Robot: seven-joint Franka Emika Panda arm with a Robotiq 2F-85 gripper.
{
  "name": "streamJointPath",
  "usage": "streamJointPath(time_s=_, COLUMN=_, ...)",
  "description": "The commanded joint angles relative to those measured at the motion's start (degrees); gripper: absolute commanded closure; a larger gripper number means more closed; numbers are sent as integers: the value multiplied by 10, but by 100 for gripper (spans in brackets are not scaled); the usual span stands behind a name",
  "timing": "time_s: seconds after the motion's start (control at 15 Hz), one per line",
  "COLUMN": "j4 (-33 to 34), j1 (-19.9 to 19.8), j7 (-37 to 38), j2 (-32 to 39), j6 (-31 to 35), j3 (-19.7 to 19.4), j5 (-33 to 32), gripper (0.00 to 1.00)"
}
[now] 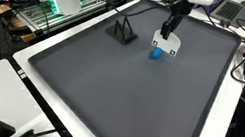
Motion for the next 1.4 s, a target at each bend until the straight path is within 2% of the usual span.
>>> streamJointPath(time_s=0.0, j4=-6, j1=-2, j7=-10, j2=12, j6=14, j3=-1, j5=-13, gripper=98)
streamJointPath(time_s=0.73, j4=-49, j1=-6, j7=-13, j2=10, j6=54, j3=-2, j5=-5, gripper=98)
streamJointPath(time_s=1.33, j4=-55, j1=-6, j7=0, j2=-8, j6=-4, j3=-2, j5=5, gripper=98)
